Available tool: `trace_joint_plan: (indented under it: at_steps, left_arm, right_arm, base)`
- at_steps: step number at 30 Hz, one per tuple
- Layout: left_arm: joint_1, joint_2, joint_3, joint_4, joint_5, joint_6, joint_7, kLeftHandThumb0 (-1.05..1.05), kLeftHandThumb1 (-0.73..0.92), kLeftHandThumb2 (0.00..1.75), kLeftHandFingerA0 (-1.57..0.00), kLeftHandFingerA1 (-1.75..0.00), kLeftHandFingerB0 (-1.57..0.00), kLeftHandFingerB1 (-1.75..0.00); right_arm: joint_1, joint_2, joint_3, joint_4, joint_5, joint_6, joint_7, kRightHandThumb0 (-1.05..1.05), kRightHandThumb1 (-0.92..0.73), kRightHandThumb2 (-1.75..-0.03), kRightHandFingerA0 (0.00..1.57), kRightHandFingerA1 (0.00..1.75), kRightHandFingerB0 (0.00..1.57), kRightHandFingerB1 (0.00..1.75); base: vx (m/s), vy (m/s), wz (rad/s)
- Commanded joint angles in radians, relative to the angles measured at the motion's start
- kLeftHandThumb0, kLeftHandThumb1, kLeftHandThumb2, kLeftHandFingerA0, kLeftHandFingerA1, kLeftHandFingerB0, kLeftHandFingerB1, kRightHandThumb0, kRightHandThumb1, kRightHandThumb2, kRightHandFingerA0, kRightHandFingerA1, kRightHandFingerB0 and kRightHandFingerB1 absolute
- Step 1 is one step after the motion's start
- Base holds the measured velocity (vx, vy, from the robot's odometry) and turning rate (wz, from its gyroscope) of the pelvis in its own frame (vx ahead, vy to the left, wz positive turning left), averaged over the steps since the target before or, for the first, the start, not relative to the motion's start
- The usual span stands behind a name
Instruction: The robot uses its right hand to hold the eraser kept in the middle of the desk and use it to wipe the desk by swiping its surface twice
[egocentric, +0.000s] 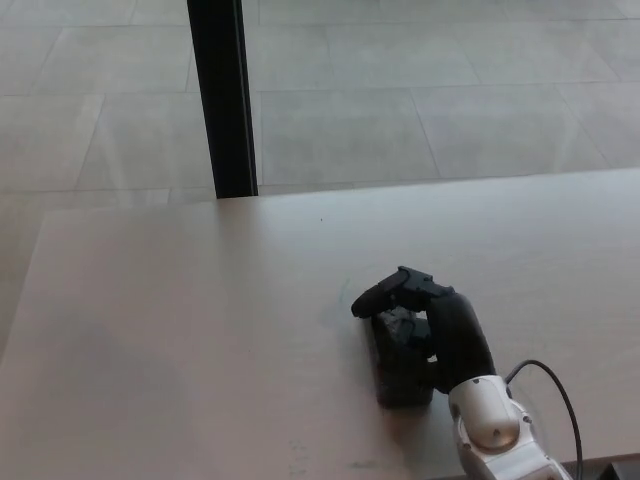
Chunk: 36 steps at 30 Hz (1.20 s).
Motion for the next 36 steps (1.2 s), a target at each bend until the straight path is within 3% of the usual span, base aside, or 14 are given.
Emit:
trace_joint_plan:
  at_steps: [1,8,14,17,18,23,27,28,29,30,33,34,35,36]
  left_arm:
    - [-0.016,0.022,-0.01,0.02,0.016,-0.007,0.012,-0.7,0.92,0.8,-0.5,-0.98,-0.38,-0.73]
    - [-0.025,0.026,-0.022,0.02,0.03,-0.011,0.027,-0.7,0.92,0.81,-0.51,-1.07,-0.4,-0.76]
    - [-0.025,0.015,-0.008,0.011,0.005,-0.003,0.025,-0.71,0.92,0.8,-0.48,-1.08,-0.36,-0.77]
    - [-0.023,0.015,0.004,0.014,-0.009,-0.004,0.017,-0.71,0.92,0.79,-0.46,-1.03,-0.36,-0.74]
    - [-0.024,0.018,-0.013,0.013,0.013,-0.011,0.025,-0.72,0.92,0.79,-0.48,-1.03,-0.37,-0.73]
    - [-0.025,0.026,-0.023,0.025,0.015,-0.014,0.035,-0.7,0.92,0.79,-0.49,-1.05,-0.39,-0.79]
    - [-0.021,0.02,-0.002,0.015,-0.009,-0.01,0.018,-0.73,0.92,0.79,-0.45,-1.05,-0.36,-0.79]
    - [-0.022,0.023,0.0,0.018,-0.011,-0.004,0.015,-0.72,0.92,0.79,-0.44,-1.03,-0.34,-0.75]
    - [-0.02,0.024,0.001,0.025,-0.009,-0.01,0.016,-0.77,0.76,1.02,-0.51,-0.91,-0.38,-0.73]
    - [-0.015,0.024,0.003,0.026,-0.01,-0.015,0.013,-0.74,0.92,0.78,-0.46,-1.08,-0.36,-0.78]
    - [-0.01,0.025,0.014,0.03,-0.018,-0.016,-0.001,-0.74,0.92,0.78,-0.44,-1.08,-0.36,-0.78]
    - [-0.011,0.024,0.013,0.032,-0.014,-0.015,0.004,-0.78,0.76,1.02,-0.5,-0.93,-0.38,-0.74]
    - [-0.012,0.023,0.014,0.035,-0.012,-0.016,0.008,-0.78,0.76,1.01,-0.52,-0.94,-0.39,-0.74]
    - [-0.01,0.024,0.011,0.037,-0.007,-0.022,0.007,-0.74,0.92,0.8,-0.46,-1.1,-0.37,-0.78]
  right_arm:
    - [0.107,0.013,0.079,-0.03,-0.027,0.148,0.103,-0.31,-0.55,-1.07,1.0,1.75,0.8,1.52]
    - [0.14,-0.008,0.109,-0.126,-0.009,0.203,0.153,-0.33,-0.52,-1.15,1.0,1.75,0.79,1.5]
    - [0.144,-0.068,0.136,-0.143,-0.043,0.168,0.165,-0.29,-0.55,-1.05,0.95,1.75,0.75,1.61]
    - [0.105,-0.111,0.103,-0.099,-0.044,0.134,0.153,-0.29,-0.55,-1.06,0.91,1.75,0.78,1.56]
    - [0.049,-0.169,0.06,-0.063,-0.045,0.149,0.144,-0.31,-0.6,-0.93,0.87,1.75,0.76,1.47]
    - [-0.022,-0.265,0.005,0.052,-0.06,0.08,0.105,-0.27,-0.63,-0.9,0.88,1.72,0.76,1.42]
    - [-0.073,-0.357,-0.048,0.136,-0.074,0.047,0.047,-0.3,-0.62,-0.84,0.9,1.75,0.72,1.5]
    - [-0.093,-0.404,-0.103,0.185,-0.041,0.034,0.033,-0.28,-0.69,-0.71,0.92,1.73,0.77,1.22]
    - [-0.096,-0.418,-0.123,0.193,-0.03,0.04,0.035,-0.28,-0.68,-0.77,0.94,1.75,0.68,1.47]
    - [-0.098,-0.43,-0.142,0.206,-0.025,0.04,0.03,-0.27,-0.67,-0.77,0.92,1.75,0.66,1.54]
    - [-0.095,-0.448,-0.182,0.214,-0.017,0.051,0.02,-0.29,-0.66,-0.78,0.93,1.75,0.71,1.43]
    - [-0.095,-0.457,-0.194,0.22,-0.014,0.055,0.025,-0.23,-0.62,-0.88,1.14,1.73,0.73,1.32]
    - [-0.093,-0.464,-0.213,0.229,0.0,0.05,0.037,-0.27,-0.61,-0.89,0.93,1.75,0.71,1.53]
    - [-0.092,-0.47,-0.226,0.237,0.004,0.046,0.044,-0.25,-0.61,-0.91,0.94,1.75,0.7,1.53]
  base:
    - [0.0,0.0,0.0]
    - [0.0,0.0,0.0]
    - [0.0,0.0,0.0]
    - [0.0,0.0,0.0]
    - [0.0,0.0,0.0]
    - [0.0,0.0,0.01]
    - [0.0,0.0,0.0]
    - [0.0,0.0,0.0]
    - [0.0,0.0,0.0]
    - [0.0,0.0,0.0]
    - [0.0,0.0,0.0]
    - [0.0,0.0,0.0]
    - [0.0,0.0,0.0]
    - [0.0,0.0,0.0]
